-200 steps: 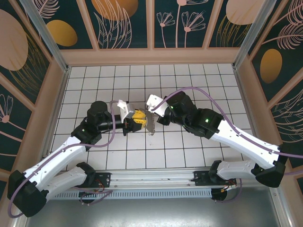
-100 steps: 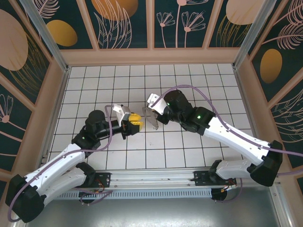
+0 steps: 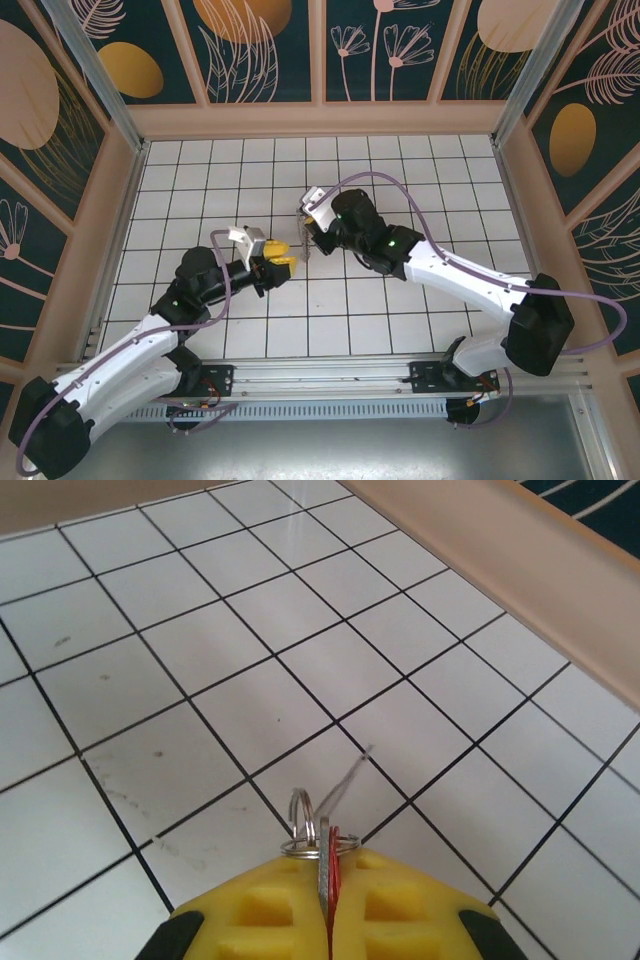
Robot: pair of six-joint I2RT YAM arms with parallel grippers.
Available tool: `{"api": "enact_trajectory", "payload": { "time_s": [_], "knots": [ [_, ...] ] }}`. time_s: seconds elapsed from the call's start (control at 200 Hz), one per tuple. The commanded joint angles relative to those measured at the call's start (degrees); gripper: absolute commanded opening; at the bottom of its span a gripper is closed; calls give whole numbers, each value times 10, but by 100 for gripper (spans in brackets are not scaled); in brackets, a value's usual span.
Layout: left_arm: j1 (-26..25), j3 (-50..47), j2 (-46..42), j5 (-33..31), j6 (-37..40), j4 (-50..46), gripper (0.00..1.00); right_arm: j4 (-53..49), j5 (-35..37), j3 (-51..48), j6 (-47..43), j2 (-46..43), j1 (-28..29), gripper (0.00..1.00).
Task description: Put the keys on the keyring
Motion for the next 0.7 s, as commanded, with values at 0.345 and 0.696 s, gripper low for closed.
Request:
{"api": "enact_trajectory", "payload": {
  "time_s": [0.345,0.696],
  "knots": [
    [-2,24,4,-94,20,-1,44,94,49,-129,142,-37,-18,0],
    [-2,42,67,-79,19,31,44,89,26,-307,280,-181,-19,0]
  ]
}}
